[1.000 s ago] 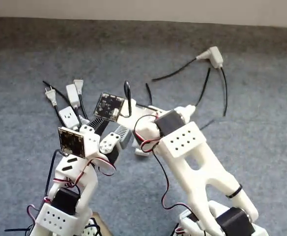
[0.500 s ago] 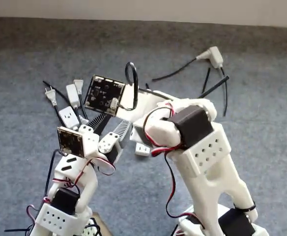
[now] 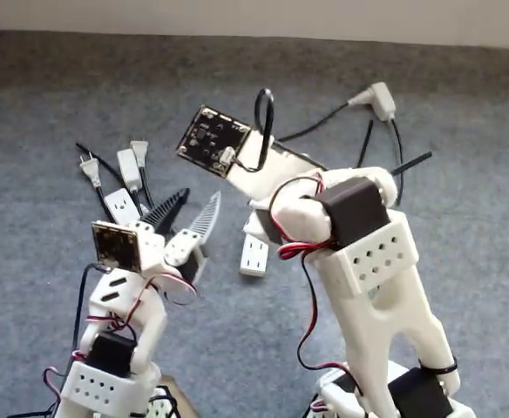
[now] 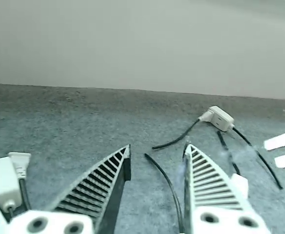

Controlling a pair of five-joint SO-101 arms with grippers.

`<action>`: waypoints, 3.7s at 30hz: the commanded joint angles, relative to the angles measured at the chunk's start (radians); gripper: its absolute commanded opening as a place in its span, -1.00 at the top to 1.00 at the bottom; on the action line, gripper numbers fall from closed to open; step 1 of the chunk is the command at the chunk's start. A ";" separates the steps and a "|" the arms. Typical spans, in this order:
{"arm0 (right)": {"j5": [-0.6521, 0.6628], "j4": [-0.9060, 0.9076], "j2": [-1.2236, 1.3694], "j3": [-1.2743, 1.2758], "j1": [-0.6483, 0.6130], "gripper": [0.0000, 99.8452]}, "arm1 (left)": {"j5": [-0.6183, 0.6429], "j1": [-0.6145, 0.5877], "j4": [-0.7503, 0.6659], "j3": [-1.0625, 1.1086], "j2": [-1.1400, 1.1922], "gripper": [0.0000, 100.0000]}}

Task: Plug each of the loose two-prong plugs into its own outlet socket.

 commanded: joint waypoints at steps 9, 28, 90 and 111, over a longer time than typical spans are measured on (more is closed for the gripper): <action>0.038 -0.065 0.189 0.163 0.013 0.88 | -0.002 -0.236 0.037 0.018 0.001 0.62; 0.201 -0.338 0.352 0.432 -0.022 0.88 | -0.002 -0.298 0.060 0.018 0.001 0.62; 0.061 0.044 0.420 -0.460 -0.312 0.88 | -0.002 -0.166 0.061 0.018 0.001 0.62; 0.104 0.031 0.418 -0.122 -0.110 0.62 | -0.003 -0.305 0.074 0.018 0.001 0.62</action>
